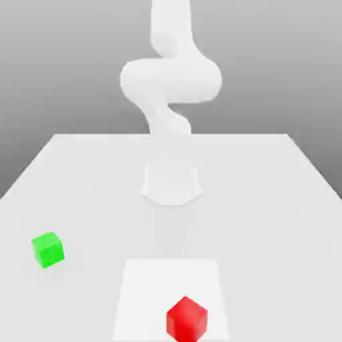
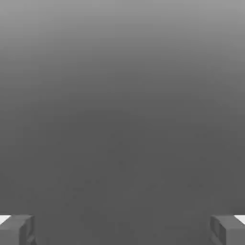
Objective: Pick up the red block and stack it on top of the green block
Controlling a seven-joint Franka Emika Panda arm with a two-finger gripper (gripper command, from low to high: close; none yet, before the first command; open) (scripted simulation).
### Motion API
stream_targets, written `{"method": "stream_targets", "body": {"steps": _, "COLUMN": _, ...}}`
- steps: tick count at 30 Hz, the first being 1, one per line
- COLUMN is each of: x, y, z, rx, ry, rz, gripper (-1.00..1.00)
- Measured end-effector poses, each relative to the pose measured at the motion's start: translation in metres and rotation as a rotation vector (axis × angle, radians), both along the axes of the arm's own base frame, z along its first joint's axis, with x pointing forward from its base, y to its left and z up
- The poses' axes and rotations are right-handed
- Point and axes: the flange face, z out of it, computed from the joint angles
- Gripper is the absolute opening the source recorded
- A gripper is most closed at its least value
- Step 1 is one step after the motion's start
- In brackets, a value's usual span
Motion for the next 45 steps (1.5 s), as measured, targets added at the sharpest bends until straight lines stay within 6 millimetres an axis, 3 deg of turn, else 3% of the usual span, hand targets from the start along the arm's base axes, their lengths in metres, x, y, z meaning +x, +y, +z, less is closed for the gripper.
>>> {"method": "stream_targets", "body": {"steps": 6, "x": 0.069, "y": 0.006, "z": -0.102, "rx": 0.027, "ry": 0.167, "rz": -0.161, "gripper": 0.00}}
{"method": "stream_targets", "body": {"steps": 13, "x": 0.114, "y": 0.004, "z": -0.231, "rx": 0.081, "ry": 0.348, "rz": -0.328, "gripper": 0.00}}
{"method": "stream_targets", "body": {"steps": 18, "x": 0.123, "y": 0.005, "z": -0.324, "rx": 0.140, "ry": 0.474, "rz": -0.440, "gripper": 0.00}}
{"method": "stream_targets", "body": {"steps": 23, "x": 0.116, "y": 0.012, "z": -0.410, "rx": 0.217, "ry": 0.599, "rz": -0.544, "gripper": 0.00}}
{"method": "stream_targets", "body": {"steps": 30, "x": 0.105, "y": 0.021, "z": -0.511, "rx": 0.282, "ry": 0.682, "rz": -0.617, "gripper": 0.00}}
{"method": "stream_targets", "body": {"steps": 31, "x": 0.104, "y": 0.021, "z": -0.522, "rx": 0.281, "ry": 0.684, "rz": -0.617, "gripper": -1.00}}
{"method": "stream_targets", "body": {"steps": 37, "x": 0.104, "y": 0.021, "z": -0.528, "rx": 0.282, "ry": 0.683, "rz": -0.616, "gripper": -1.00}}
{"method": "stream_targets", "body": {"steps": 39, "x": 0.104, "y": 0.021, "z": -0.515, "rx": 0.283, "ry": 0.682, "rz": -0.617, "gripper": -1.00}}
{"method": "stream_targets", "body": {"steps": 42, "x": 0.104, "y": 0.021, "z": -0.480, "rx": 0.282, "ry": 0.682, "rz": -0.617, "gripper": -1.00}}
{"method": "stream_targets", "body": {"steps": 43, "x": 0.102, "y": 0.015, "z": -0.470, "rx": 0.289, "ry": 0.681, "rz": -0.641, "gripper": -1.00}}
{"method": "stream_targets", "body": {"steps": 45, "x": 0.093, "y": -0.027, "z": -0.462, "rx": 0.339, "ry": 0.663, "rz": -0.803, "gripper": -1.00}}
